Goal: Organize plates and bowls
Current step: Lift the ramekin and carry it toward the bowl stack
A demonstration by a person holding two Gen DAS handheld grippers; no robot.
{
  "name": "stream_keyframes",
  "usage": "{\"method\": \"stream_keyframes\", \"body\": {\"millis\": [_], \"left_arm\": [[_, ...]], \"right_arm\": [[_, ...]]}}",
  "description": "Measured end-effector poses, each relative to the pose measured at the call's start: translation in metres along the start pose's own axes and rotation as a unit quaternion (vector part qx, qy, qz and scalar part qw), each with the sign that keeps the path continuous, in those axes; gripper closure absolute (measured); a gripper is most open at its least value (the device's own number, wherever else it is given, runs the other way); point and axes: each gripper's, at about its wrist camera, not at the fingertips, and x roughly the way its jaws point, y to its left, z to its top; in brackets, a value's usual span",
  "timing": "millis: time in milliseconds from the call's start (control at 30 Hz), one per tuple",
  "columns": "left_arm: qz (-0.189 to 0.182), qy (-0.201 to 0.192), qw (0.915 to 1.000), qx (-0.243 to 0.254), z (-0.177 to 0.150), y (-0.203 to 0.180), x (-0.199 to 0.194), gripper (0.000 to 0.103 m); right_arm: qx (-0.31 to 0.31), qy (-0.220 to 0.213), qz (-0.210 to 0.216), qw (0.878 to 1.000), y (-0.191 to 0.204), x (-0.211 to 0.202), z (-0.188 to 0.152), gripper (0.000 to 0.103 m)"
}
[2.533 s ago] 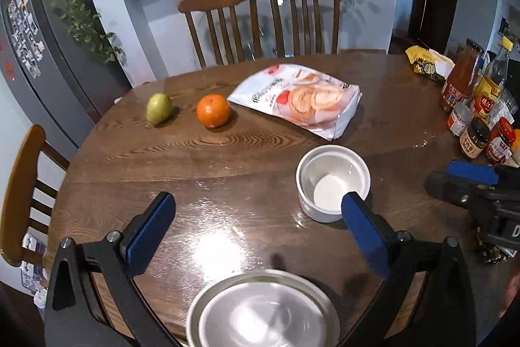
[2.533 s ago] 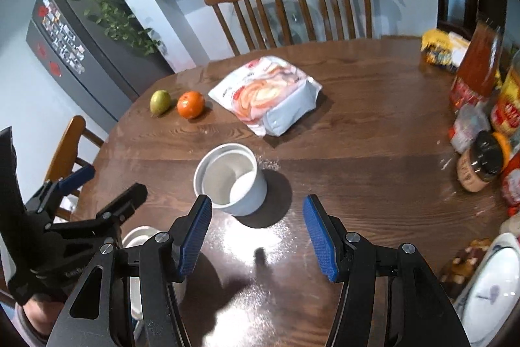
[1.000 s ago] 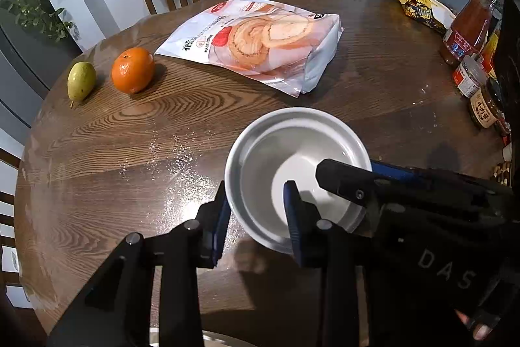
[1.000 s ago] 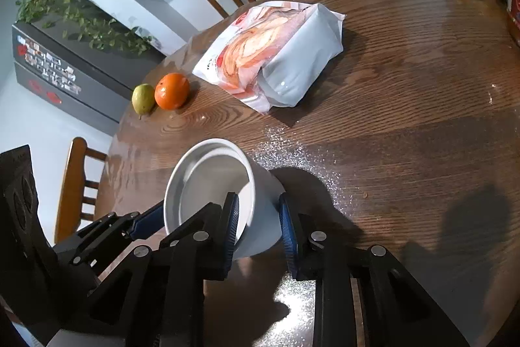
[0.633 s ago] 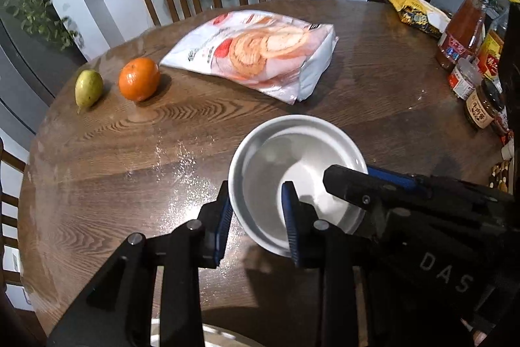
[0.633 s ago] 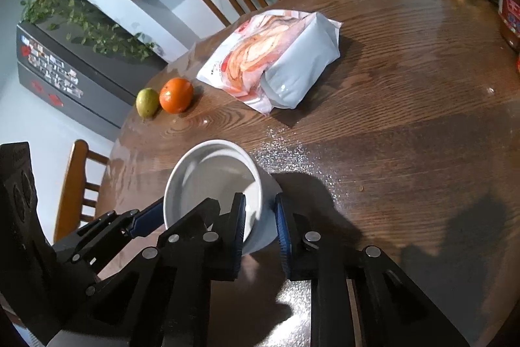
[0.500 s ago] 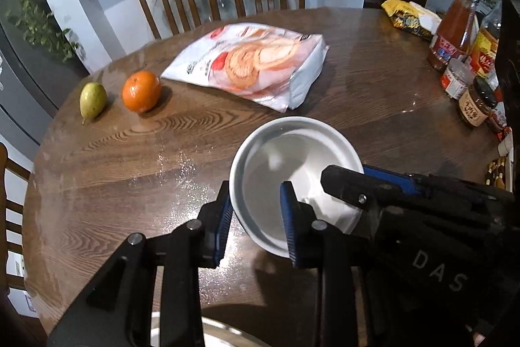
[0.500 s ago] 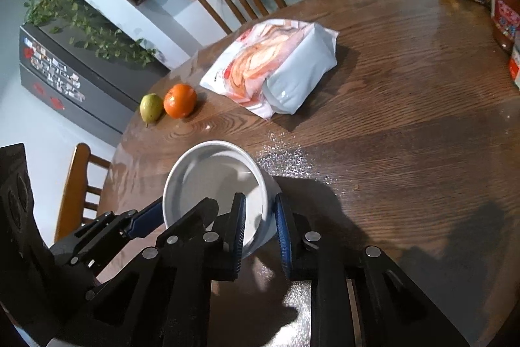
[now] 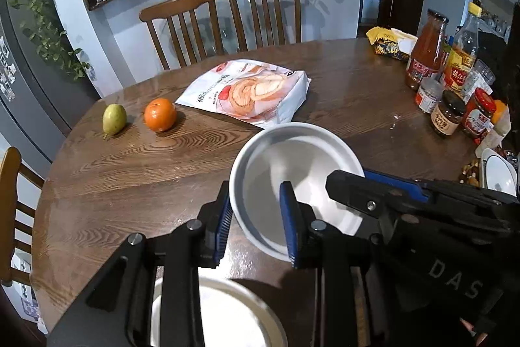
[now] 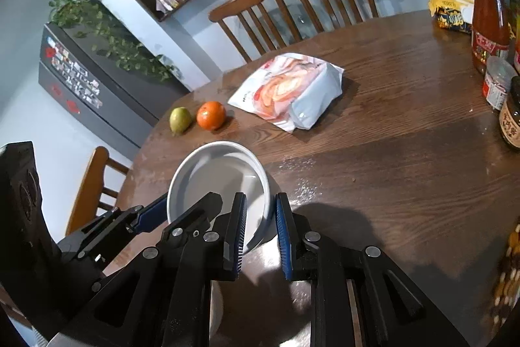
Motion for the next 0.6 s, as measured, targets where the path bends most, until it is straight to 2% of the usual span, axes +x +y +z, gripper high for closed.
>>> {"method": "stream_keyframes", "body": {"millis": [600], "left_arm": [[0.014, -0.042, 0.9989, -0.015, -0.033, 0.009, -0.067, 0.078]], "right_arm": [[-0.038, -0.024, 0.008, 0.999, 0.045, -0.05, -0.037, 0.081]]}}
